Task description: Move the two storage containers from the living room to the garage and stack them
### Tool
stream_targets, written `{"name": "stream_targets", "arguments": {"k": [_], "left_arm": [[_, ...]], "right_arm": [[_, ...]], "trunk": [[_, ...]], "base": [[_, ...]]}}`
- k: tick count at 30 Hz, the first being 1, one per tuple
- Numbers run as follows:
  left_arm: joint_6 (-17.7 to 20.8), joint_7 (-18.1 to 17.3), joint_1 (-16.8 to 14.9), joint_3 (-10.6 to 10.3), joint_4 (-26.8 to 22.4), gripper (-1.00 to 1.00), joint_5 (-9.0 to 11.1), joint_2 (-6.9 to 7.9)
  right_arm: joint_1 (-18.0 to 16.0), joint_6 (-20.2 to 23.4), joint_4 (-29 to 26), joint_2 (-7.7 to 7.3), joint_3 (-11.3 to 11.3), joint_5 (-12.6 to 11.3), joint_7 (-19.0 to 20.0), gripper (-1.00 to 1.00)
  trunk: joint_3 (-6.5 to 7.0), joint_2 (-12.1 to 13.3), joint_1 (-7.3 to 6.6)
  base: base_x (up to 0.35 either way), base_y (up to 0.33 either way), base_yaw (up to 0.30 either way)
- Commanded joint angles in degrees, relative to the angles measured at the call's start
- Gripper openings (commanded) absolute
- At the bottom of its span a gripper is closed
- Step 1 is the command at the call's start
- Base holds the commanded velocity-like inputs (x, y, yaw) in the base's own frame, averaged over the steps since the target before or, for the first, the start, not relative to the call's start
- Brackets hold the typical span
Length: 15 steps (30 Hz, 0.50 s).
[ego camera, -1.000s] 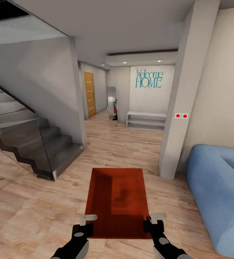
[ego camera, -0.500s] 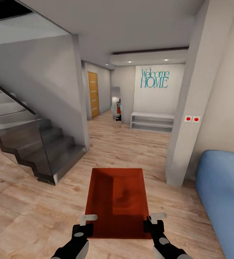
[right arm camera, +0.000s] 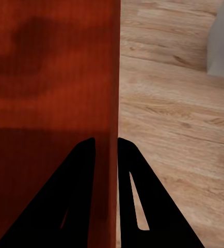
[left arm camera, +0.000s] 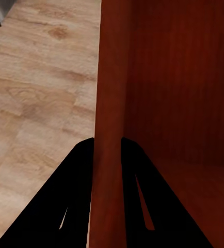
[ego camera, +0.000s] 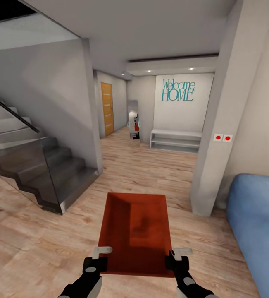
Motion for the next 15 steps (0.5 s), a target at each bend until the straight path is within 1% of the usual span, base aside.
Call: {"name": "stream_targets", "arguments": {"k": [1, 4, 7, 11, 15], "left_arm": [[0.1, 0.7, 0.0, -0.7, 0.2, -1.00, 0.3, 0.36], [0.1, 0.6, 0.0, -0.6, 0.2, -1.00, -0.3, 0.30], [0.1, 0.6, 0.0, -0.5, 0.2, -1.00, -0.9, 0.26], [0.1, 0.5, 0.0, -0.4, 0.2, -1.00, -1.5, 0.22], [0.1, 0.3, 0.0, -0.2, 0.2, -1.00, -2.0, 0.24]], "right_arm": [[-0.1, -0.5, -0.3, 0.02, 0.2, -0.1, -0.1, -1.00], [-0.1, -1.4, 0.4, 0.01, 4.2, -4.7, -0.1, -1.00], [-0.1, -2.1, 1.0, 0.01, 8.9, -9.7, -0.1, -1.00], [-0.1, -2.8, 1.4, 0.00, 15.9, -17.1, -0.1, -1.00], [-0.1, -2.8, 1.6, 0.00, 23.6, -25.0, -0.3, -1.00]], "trunk": [[-0.10, -0.1, 0.03], [-0.10, -0.1, 0.03], [-0.10, -0.1, 0.03], [-0.10, -0.1, 0.03], [-0.10, -0.1, 0.03]], "base": [[0.166, 0.000, 0.000], [0.227, 0.000, 0.000], [0.279, 0.000, 0.000], [0.297, 0.000, 0.000], [0.304, 0.000, 0.000]]}}
